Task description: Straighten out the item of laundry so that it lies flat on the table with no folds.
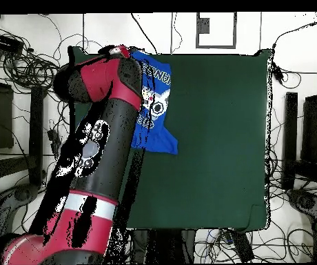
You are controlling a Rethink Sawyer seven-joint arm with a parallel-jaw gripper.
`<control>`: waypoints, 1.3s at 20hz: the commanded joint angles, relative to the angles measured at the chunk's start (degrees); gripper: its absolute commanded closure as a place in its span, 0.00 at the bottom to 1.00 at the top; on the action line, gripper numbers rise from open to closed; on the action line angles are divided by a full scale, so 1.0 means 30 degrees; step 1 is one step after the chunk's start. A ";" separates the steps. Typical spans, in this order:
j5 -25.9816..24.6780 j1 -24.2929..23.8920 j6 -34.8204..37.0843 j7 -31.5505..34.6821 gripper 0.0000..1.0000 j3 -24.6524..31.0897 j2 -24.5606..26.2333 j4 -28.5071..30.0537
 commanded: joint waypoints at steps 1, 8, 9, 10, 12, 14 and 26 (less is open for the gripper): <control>-0.1248 0.0663 0.2544 -0.3211 0.00 0.2762 -0.2142 0.4335; -0.1854 0.0657 0.3102 -0.2371 0.00 0.2154 -0.1592 0.3585; -0.2026 0.0709 0.3135 -0.2099 0.00 0.1939 -0.1483 0.3525; -0.2159 0.0731 0.3132 -0.1950 0.00 0.1859 -0.1445 0.3522; -0.2413 0.0800 0.3191 -0.1782 0.00 0.1690 -0.1443 0.3610; -0.2633 0.0866 0.3348 -0.1651 0.00 0.1576 -0.1487 0.3656; -0.3660 0.1207 0.3806 0.0157 0.00 0.0600 -0.0569 0.2904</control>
